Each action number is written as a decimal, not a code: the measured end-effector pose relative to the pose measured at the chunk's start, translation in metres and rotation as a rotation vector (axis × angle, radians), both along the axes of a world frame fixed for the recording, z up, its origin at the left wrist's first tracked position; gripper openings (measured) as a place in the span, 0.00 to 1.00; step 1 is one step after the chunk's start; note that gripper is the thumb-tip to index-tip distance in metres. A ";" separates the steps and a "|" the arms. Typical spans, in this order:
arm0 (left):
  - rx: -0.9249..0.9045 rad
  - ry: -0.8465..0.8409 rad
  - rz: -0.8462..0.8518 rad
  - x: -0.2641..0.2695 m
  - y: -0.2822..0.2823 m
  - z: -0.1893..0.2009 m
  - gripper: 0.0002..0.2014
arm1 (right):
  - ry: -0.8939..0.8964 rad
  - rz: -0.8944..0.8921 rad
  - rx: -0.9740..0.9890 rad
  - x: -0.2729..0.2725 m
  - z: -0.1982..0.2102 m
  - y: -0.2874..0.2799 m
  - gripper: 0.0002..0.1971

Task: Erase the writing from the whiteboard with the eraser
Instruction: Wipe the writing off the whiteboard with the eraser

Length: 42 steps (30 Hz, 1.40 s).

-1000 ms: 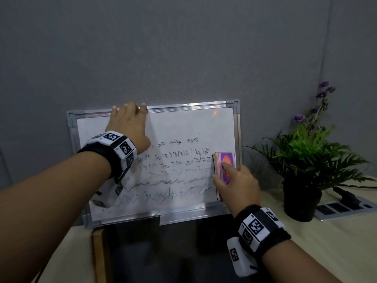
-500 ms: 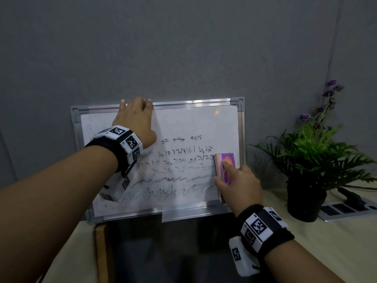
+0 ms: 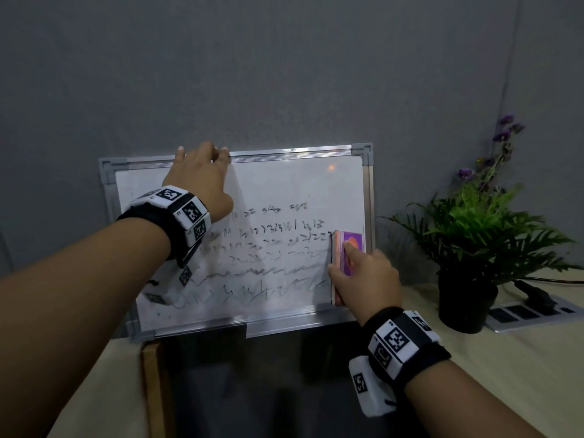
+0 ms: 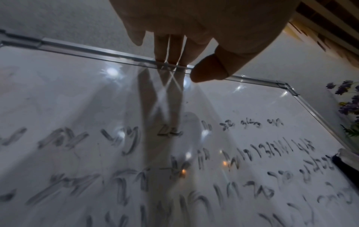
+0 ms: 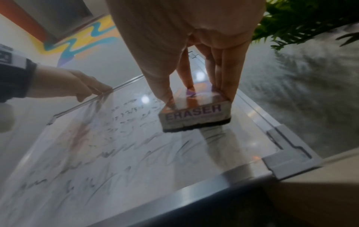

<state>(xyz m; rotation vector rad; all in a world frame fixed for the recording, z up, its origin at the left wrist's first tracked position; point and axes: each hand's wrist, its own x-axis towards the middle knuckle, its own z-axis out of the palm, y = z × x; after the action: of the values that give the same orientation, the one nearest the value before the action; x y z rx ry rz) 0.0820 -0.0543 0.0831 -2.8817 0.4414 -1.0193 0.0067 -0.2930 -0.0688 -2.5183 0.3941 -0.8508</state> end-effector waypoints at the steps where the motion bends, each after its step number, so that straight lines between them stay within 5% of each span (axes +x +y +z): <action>1: 0.001 0.000 0.003 -0.001 0.000 0.000 0.41 | 0.008 -0.010 -0.015 0.000 0.000 0.004 0.24; 38: 0.044 0.008 0.018 0.005 0.002 0.000 0.43 | 0.026 0.026 0.130 0.008 -0.005 0.002 0.18; 42: 0.053 0.007 0.012 0.005 0.002 0.000 0.44 | 0.040 0.025 -0.097 0.004 0.001 0.003 0.17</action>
<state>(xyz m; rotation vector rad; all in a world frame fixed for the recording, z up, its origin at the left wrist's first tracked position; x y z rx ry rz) 0.0870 -0.0521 0.0831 -2.8385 0.4436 -0.9813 0.0108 -0.2903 -0.0677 -2.6273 0.3414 -0.8294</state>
